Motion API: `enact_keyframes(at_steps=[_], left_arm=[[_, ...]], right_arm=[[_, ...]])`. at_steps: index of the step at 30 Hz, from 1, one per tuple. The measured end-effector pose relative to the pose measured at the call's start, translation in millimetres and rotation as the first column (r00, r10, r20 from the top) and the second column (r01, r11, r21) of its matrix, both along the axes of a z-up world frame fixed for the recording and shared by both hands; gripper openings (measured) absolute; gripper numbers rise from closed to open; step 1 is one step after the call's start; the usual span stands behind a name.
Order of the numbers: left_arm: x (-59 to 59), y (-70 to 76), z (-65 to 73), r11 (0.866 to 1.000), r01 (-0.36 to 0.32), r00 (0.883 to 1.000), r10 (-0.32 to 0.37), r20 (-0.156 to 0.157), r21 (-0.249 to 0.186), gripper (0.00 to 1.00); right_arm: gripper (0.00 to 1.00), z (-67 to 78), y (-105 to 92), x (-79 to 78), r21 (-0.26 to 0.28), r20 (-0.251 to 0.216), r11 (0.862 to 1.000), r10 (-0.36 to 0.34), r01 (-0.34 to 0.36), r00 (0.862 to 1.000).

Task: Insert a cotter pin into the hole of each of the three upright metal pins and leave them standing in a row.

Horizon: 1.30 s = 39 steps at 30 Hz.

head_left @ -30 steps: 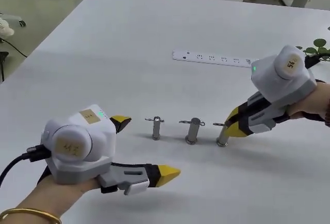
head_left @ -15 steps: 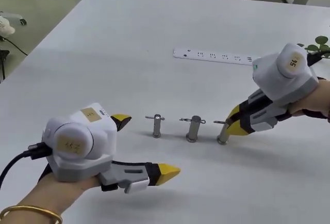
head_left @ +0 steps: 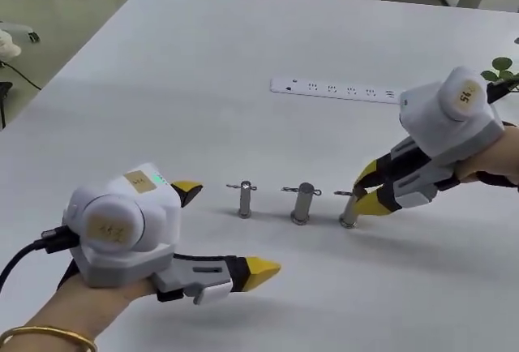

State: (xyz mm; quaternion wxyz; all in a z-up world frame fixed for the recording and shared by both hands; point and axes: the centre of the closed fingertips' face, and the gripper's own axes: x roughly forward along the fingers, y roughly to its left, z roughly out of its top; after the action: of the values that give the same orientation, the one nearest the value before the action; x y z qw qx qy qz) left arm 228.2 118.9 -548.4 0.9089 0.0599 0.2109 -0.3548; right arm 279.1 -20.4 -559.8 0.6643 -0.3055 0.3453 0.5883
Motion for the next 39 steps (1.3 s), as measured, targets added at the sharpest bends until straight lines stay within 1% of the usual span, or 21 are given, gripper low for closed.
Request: enact_keyframes(at_steps=[1, 5, 7, 12, 14, 16, 17, 18, 19, 20, 22, 23, 24, 26, 27, 28, 30, 32, 33, 36, 39], left_arm=[[0.4, 0.6, 0.0, 1.0, -0.004, 1.0, 0.004, -0.001, 0.0, 0.89], [3.8, 4.9, -0.5, 0.999, -0.037, 0.999, 0.037, -0.009, -0.011, 0.87], [5.5, 8.3, -1.2, 0.998, -0.057, 0.998, 0.057, -0.012, -0.009, 0.86], [9.3, 12.6, 2.4, 0.994, -0.094, 0.996, 0.093, -0.014, -0.047, 0.86], [10.4, 13.4, 3.9, 0.994, -0.103, 0.995, 0.102, -0.008, -0.047, 0.86], [12.0, 15.2, 5.0, 0.993, -0.115, 0.993, 0.115, 0.0, -0.04, 0.86], [12.8, 16.8, 5.1, 0.991, -0.129, 0.992, 0.129, -0.002, -0.041, 0.85], [13.3, 17.6, 5.2, 0.99, -0.136, 0.991, 0.136, -0.002, -0.042, 0.85], [14.7, 19.8, 6.8, 0.987, -0.15, 0.989, 0.151, 0.001, -0.048, 0.84], [15.3, 21.1, 8.0, 0.987, -0.156, 0.988, 0.156, 0.004, -0.049, 0.84], [16.7, 24.0, 10.5, 0.985, -0.169, 0.985, 0.17, 0.016, -0.044, 0.85], [17.3, 25.2, 11.2, 0.984, -0.173, 0.985, 0.174, 0.018, -0.046, 0.85], [18.0, 26.1, 12.2, 0.983, -0.177, 0.984, 0.178, 0.02, -0.051, 0.86], [17.9, 26.0, 14.0, 0.982, -0.182, 0.983, 0.183, 0.021, -0.052, 0.87], [17.5, 26.0, 13.8, 0.982, -0.181, 0.983, 0.182, 0.02, -0.047, 0.87], [16.8, 26.1, 13.1, 0.983, -0.181, 0.983, 0.182, 0.019, -0.039, 0.88], [15.7, 25.5, 12.8, 0.983, -0.18, 0.983, 0.181, 0.017, -0.036, 0.89], [14.6, 24.4, 12.6, 0.983, -0.181, 0.983, 0.182, 0.012, -0.04, 0.91], [14.4, 24.2, 12.1, 0.983, -0.18, 0.984, 0.18, 0.01, -0.04, 0.91], [11.9, 22.8, 9.2, 0.984, -0.176, 0.984, 0.176, 0.004, -0.03, 0.93], [12.4, 22.8, 8.7, 0.984, -0.176, 0.984, 0.176, 0.003, -0.032, 0.96]], right_arm=[[0.21, 0.7, -0.6, -1.8, 0.013, -0.016, 0.999, -0.029, 0.029, 0.999], [0.24, 3.3, -1.0, -1.7, 0.053, -0.014, 0.994, -0.097, 0.098, 0.995], [0.25, 7.5, 1.5, -2.9, 0.114, -0.03, 0.979, -0.166, 0.169, 0.986], [0.34, 13.7, 2.3, -6.4, 0.186, -0.033, 0.947, -0.261, 0.262, 0.965], [0.36, 17.3, 3.3, -7.4, 0.22, -0.052, 0.919, -0.325, 0.328, 0.944], [0.4, 21.6, 3.8, -6.1, 0.252, -0.05, 0.89, -0.381, 0.38, 0.923], [0.42, 22.9, 4.6, -7.5, 0.264, -0.051, 0.881, -0.394, 0.393, 0.918], [0.45, 23.8, 4.5, -7.8, 0.272, -0.056, 0.863, -0.428, 0.426, 0.902], [0.47, 24.2, 4.2, -8.8, 0.276, -0.061, 0.852, -0.446, 0.445, 0.893], [0.49, 25.8, 5.8, -11.4, 0.289, -0.055, 0.85, -0.445, 0.441, 0.894], [0.51, 28.9, 4.9, -9.4, 0.315, -0.04, 0.822, -0.488, 0.475, 0.872], [0.53, 29.3, 5.1, -11.7, 0.32, -0.042, 0.818, -0.492, 0.478, 0.87], [0.56, 30.8, 4.2, -10.4, 0.337, -0.039, 0.794, -0.526, 0.506, 0.85], [0.6, 31.4, 3.9, -14.5, 0.345, -0.04, 0.78, -0.544, 0.523, 0.838], [0.62, 32.7, 3.4, -14.6, 0.355, -0.041, 0.764, -0.562, 0.538, 0.826], [0.64, 33.9, 3.5, -15.5, 0.365, -0.042, 0.756, -0.57, 0.544, 0.82], [0.67, 36.8, 3.1, -17.3, 0.391, -0.05, 0.724, -0.599, 0.568, 0.799], [0.69, 36.4, 2.2, -18.9, 0.394, -0.042, 0.721, -0.606, 0.571, 0.794], [0.7, 35.3, 1.5, -20.0, 0.394, -0.042, 0.712, -0.618, 0.582, 0.785], [0.75, 32.6, 4.9, -25.2, 0.403, -0.052, 0.7, -0.626, 0.59, 0.778], [0.79, 29.2, 7.4, -29.4, 0.404, -0.049, 0.697, -0.63, 0.592, 0.775]])
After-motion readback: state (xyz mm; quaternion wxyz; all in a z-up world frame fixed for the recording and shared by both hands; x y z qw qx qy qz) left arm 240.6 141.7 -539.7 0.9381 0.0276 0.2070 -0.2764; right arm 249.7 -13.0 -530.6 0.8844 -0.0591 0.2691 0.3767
